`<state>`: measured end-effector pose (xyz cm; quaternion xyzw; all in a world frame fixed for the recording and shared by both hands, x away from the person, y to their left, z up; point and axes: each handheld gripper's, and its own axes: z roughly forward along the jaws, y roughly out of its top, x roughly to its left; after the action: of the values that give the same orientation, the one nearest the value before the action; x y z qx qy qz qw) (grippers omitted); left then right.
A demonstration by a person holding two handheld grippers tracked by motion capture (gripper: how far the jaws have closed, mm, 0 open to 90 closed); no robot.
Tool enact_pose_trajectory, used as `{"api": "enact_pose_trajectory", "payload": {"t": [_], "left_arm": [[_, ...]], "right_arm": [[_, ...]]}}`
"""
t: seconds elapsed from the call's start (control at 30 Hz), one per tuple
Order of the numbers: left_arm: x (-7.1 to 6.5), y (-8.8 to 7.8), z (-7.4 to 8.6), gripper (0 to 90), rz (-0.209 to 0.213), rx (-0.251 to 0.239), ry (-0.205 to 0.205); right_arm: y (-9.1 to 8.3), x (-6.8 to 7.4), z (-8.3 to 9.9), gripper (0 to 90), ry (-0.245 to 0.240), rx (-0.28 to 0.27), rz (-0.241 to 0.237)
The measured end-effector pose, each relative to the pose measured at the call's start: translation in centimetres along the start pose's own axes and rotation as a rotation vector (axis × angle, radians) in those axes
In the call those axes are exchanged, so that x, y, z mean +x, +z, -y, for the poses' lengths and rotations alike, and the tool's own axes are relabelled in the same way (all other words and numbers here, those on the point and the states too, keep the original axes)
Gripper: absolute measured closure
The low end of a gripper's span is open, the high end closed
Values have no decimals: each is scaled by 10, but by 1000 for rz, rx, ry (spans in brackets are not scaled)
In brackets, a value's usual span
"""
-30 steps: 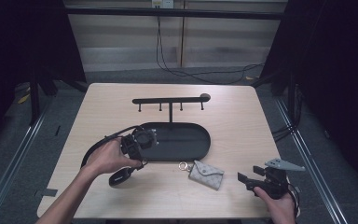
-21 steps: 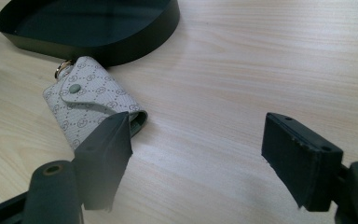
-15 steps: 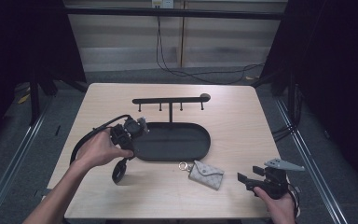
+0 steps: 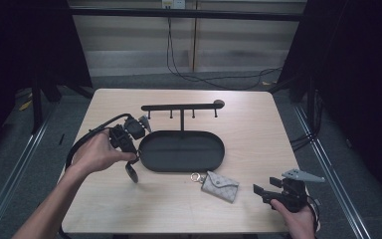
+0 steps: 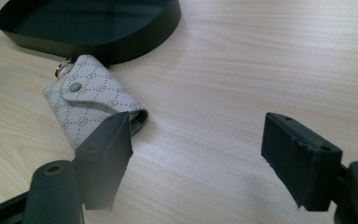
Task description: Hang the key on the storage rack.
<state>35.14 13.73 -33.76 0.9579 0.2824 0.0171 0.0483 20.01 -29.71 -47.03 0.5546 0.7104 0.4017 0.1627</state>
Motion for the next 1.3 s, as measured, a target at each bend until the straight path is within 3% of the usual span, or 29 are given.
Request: {"api": "enact_pose_trajectory", "payload": {"t": [0.53, 0.87, 1.3], "left_arm": [[10, -26, -3, 707, 11, -14, -30], [30, -46, -15, 707, 37, -36, -79], [41, -46, -40, 707, 43, -35, -159]], "right_arm": [[1, 0, 0, 245, 0, 10, -4], [1, 1, 0, 245, -3, 12, -4], [1, 0, 0, 245, -2, 12, -13]]}}
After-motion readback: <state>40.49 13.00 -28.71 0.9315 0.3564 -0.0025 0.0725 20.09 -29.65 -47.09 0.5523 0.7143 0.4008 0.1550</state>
